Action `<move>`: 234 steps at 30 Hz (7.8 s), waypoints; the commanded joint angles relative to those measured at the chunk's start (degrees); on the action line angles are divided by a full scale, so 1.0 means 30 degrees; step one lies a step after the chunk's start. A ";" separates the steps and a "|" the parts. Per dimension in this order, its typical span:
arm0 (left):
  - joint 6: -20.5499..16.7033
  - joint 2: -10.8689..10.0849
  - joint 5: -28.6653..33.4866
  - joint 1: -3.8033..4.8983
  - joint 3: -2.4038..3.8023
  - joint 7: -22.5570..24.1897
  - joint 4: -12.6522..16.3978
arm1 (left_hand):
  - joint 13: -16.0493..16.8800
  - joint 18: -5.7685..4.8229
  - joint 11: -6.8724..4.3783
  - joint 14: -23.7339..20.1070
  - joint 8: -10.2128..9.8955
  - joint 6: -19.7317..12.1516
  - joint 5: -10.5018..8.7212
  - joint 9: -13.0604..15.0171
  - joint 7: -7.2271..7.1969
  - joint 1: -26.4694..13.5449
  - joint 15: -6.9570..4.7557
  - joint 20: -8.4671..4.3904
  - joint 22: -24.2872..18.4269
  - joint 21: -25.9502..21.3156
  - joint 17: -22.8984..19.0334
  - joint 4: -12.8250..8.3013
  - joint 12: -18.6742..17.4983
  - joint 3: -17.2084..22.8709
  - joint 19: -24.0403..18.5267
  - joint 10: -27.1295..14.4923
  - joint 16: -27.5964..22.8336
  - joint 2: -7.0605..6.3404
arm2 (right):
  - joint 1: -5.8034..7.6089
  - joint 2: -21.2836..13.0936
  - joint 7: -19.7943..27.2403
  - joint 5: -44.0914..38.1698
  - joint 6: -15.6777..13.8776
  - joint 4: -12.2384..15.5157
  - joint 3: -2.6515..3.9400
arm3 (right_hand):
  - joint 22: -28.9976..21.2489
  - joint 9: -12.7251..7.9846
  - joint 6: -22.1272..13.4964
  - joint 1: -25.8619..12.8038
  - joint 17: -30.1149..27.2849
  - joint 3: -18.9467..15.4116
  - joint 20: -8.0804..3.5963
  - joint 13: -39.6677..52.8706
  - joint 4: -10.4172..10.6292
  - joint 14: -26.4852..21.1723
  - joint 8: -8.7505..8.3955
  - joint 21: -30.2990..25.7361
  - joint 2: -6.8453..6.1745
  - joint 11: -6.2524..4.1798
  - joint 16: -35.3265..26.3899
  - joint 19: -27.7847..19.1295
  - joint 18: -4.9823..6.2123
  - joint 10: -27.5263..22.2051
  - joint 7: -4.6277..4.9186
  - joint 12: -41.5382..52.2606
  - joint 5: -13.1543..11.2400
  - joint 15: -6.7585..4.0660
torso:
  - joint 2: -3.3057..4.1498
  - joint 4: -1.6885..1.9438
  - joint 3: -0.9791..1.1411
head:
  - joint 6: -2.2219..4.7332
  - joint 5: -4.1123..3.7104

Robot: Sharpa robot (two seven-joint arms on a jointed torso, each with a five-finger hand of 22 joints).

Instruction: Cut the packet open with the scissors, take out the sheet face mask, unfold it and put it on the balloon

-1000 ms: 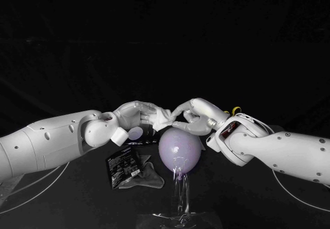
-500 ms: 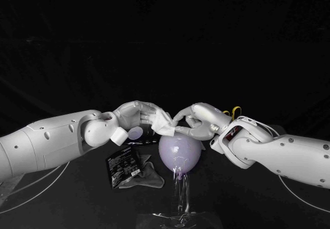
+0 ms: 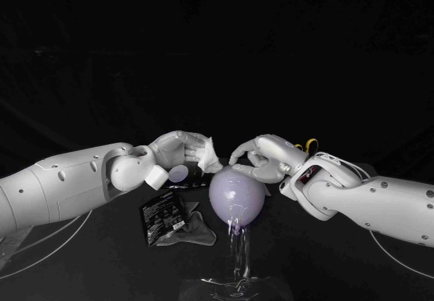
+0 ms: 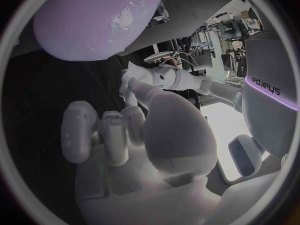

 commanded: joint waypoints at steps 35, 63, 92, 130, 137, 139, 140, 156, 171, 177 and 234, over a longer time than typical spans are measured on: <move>0.0272 -0.0014 0.0447 0.0034 0.0027 0.0060 0.0448 | 0.0155 0.0059 0.0068 0.0270 -0.0496 -0.0283 -0.0431 0.6252 0.0048 0.0613 0.0059 0.0036 -0.0361 -0.0377 0.0001 0.0190 0.0070 -0.1421 0.0177 -0.0462 -0.0959 0.0408 | -0.0107 0.1821 -0.2426 0.4867 -0.1849 -0.0266 0.0007 | 0.3582 -0.1133 -0.1399 -0.1756 0.4711 -0.1365 0.0623 0.2930 0.1296 0.1845 -0.1849 -0.0271 -0.0976 0.0965 -0.0047 -0.0241 0.0056 -0.0037 0.1019 -0.0262 0.0035 0.0852 | 0.0016 0.0020 -0.0026 | -0.0010 -0.0039; 0.0131 -0.0020 0.0440 0.0035 0.0027 0.0132 0.0415 | 0.0176 0.0058 0.0073 0.0306 -0.0606 -0.0217 -0.0430 0.6132 0.0051 0.0772 0.0068 0.0062 -0.0414 -0.0429 0.0030 0.0249 0.0100 -0.1601 0.0168 -0.0476 -0.1084 0.0487 | -0.0216 0.1835 -0.1870 0.4800 -0.1421 0.0268 0.0006 | 0.3641 -0.1212 -0.0594 -0.1555 0.4867 -0.1504 0.0638 0.3098 0.1580 0.1901 -0.1716 -0.0063 -0.0808 0.0770 0.0047 -0.0131 0.0041 0.0139 0.0763 0.0075 0.0039 0.0726 | 0.0009 -0.0005 0.0009 | -0.0080 -0.0006; 0.0024 -0.0064 0.0428 0.0035 0.0026 0.0029 0.0337 | 0.0181 0.0066 0.0077 0.0319 -0.0696 -0.0215 -0.0437 0.6047 0.0057 0.0885 0.0069 0.0062 -0.0441 -0.0448 0.0049 0.0195 0.0101 -0.1697 0.0162 -0.0520 -0.1169 0.0453 | -0.0274 0.1701 -0.1924 0.4110 -0.1958 0.0424 0.0008 | 0.4067 -0.0425 0.1386 0.0393 0.5026 0.0308 -0.0091 0.3802 0.0316 0.1958 -0.0054 0.1403 0.0652 -0.0163 0.0142 0.0701 -0.0272 0.1051 -0.0267 0.1433 0.0046 -0.0078 | 0.0006 -0.0010 0.0011 | -0.0075 0.0006; -0.2700 -0.0171 -0.0531 0.0036 0.0021 -0.1085 0.0259 | 0.0264 0.0067 0.0132 0.0490 -0.1708 0.0097 -0.0448 0.4659 0.0131 0.2117 0.0120 0.0117 -0.0579 -0.0432 0.0314 0.0278 0.0217 -0.3238 0.0149 -0.0711 -0.1897 0.0447 | -0.0277 0.0276 -0.1754 0.3933 -0.3155 0.1805 0.0062 | 0.4160 -0.0136 0.1440 0.0138 0.5026 0.0768 -0.0210 0.3980 0.0148 0.1958 0.0411 0.1727 0.0546 -0.0287 0.0142 0.0878 -0.0344 0.1234 -0.0396 0.1740 0.0047 -0.0192 | -0.0002 -0.0009 0.0007 | -0.0076 0.0057; -0.2965 -0.0178 -0.0614 0.0036 0.0019 -0.1376 0.0239 | 0.0276 0.0073 0.0126 0.0522 -0.1759 0.0131 -0.0437 0.4548 0.0130 0.2219 0.0114 0.0108 -0.0581 -0.0410 0.0336 0.0280 0.0244 -0.3341 0.0178 -0.0689 -0.1943 0.0442 | -0.0276 0.0118 -0.1779 0.3610 -0.3126 0.1928 0.0073 | 0.4158 -0.0120 0.1442 0.0131 0.5026 0.0794 -0.0216 0.3999 0.0130 0.1958 0.0435 0.1722 0.0534 -0.0291 0.0142 0.0876 -0.0343 0.1249 -0.0401 0.1771 0.0047 -0.0197 | 0.0007 -0.0012 0.0005 | -0.0061 0.0044; -0.2953 -0.0174 -0.0641 0.0036 0.0019 -0.1428 0.0238 | 0.0284 0.0070 0.0120 0.0545 -0.1773 0.0172 -0.0437 0.4488 0.0124 0.2260 0.0111 0.0107 -0.0584 -0.0401 0.0350 0.0289 0.0265 -0.3413 0.0189 -0.0666 -0.1967 0.0423 | -0.0275 0.0094 -0.1794 0.3550 -0.3129 0.1928 0.0077 | 0.4159 -0.0113 0.1443 0.0126 0.5026 0.0804 -0.0218 0.4002 0.0124 0.1958 0.0446 0.1724 0.0530 -0.0293 0.0142 0.0877 -0.0344 0.1252 -0.0402 0.1777 0.0047 -0.0198 | 0.0009 -0.0019 0.0004 | -0.0054 0.0040; -0.2948 -0.0171 -0.0648 0.0036 0.0019 -0.1441 0.0236 | 0.0284 0.0070 0.0120 0.0545 -0.1773 0.0172 -0.0437 0.4488 0.0124 0.2260 0.0111 0.0107 -0.0584 -0.0401 0.0350 0.0289 0.0265 -0.3413 0.0189 -0.0666 -0.1967 0.0423 | -0.0275 0.0091 -0.1801 0.3536 -0.3126 0.1921 0.0078 | 0.4159 -0.0113 0.1443 0.0126 0.5026 0.0804 -0.0218 0.4002 0.0124 0.1958 0.0446 0.1724 0.0530 -0.0293 0.0142 0.0877 -0.0344 0.1252 -0.0402 0.1777 0.0047 -0.0198 | 0.0007 -0.0016 0.0006 | -0.0056 0.0038; -0.3786 -0.0158 -0.0398 0.0039 0.0019 -0.1213 0.0180 | 0.0296 0.0055 0.0113 0.0568 -0.1815 0.0237 -0.0431 0.4347 0.0110 0.2303 0.0114 0.0123 -0.0607 -0.0410 0.0379 0.0371 0.0296 -0.3557 0.0192 -0.0642 -0.2037 0.0376 | -0.0271 -0.0021 -0.1955 0.3241 -0.2968 0.1965 0.0082 | 0.4156 -0.0101 0.1444 0.0118 0.5026 0.0821 -0.0222 0.4027 0.0113 0.1958 0.0464 0.1715 0.0521 -0.0296 0.0142 0.0872 -0.0341 0.1271 -0.0405 0.1820 0.0046 -0.0201 | -0.0009 -0.0005 0.0004 | -0.0038 0.0047; -0.4738 -0.0094 -0.0366 0.0124 0.0032 -0.1071 -0.0254 | 0.0401 0.0078 -0.0071 0.1113 -0.2130 0.0619 -0.0383 0.3434 -0.0038 0.2948 -0.0110 0.0015 -0.0408 0.0089 0.0921 0.0423 0.0572 -0.4345 0.0329 -0.0314 -0.1435 0.0305 | -0.0108 -0.0456 -0.1837 0.3159 -0.3439 0.2200 0.0185 | 0.4168 -0.0072 0.1444 0.0095 0.5026 0.0864 -0.0230 0.4045 0.0086 0.1958 0.0506 0.1755 0.0496 -0.0303 0.0142 0.0892 -0.0351 0.1286 -0.0412 0.1849 0.0045 -0.0208 | 0.0009 -0.0021 0.0004 | 0.0013 0.0017; -0.4615 -0.0083 -0.0669 0.0271 0.0044 -0.1172 -0.0280 | 0.0445 0.0078 -0.0124 0.1186 -0.2175 0.0690 -0.0383 0.3254 -0.0079 0.3061 -0.0167 -0.0038 -0.0330 0.0259 0.1076 0.0433 0.0680 -0.4462 0.0360 -0.0192 -0.1219 0.0274 | -0.0019 -0.0481 -0.1804 0.3208 -0.3584 0.2092 0.0222 | 0.4174 -0.0056 0.1442 0.0084 0.5026 0.0888 -0.0235 0.4068 0.0070 0.1958 0.0529 0.1775 0.0481 -0.0306 0.0142 0.0903 -0.0356 0.1304 -0.0415 0.1888 0.0044 -0.0212 | -0.0019 -0.0006 0.0014 | 0.0071 0.0028; -0.4231 0.0098 -0.1021 0.0380 0.0666 -0.0121 0.0232 | 0.0731 0.0098 -0.0459 0.2166 -0.3782 0.1338 -0.0556 0.0590 -0.0316 0.6753 -0.0718 -0.1029 0.0721 0.2947 0.5186 0.2667 0.1273 -0.8561 0.1943 0.0040 0.6185 0.0329 | 0.0056 0.0433 -0.3417 0.2241 -0.2775 0.0438 0.0216 | 0.3983 0.0102 0.1115 -0.0151 0.5026 0.1207 -0.0260 0.3566 -0.0003 0.1958 0.0680 0.1162 0.0393 -0.0275 0.0142 0.0575 -0.0219 0.0923 -0.0366 0.0979 0.0046 -0.0206 | 0.0009 -0.0004 -0.0001 | 0.0200 -0.0011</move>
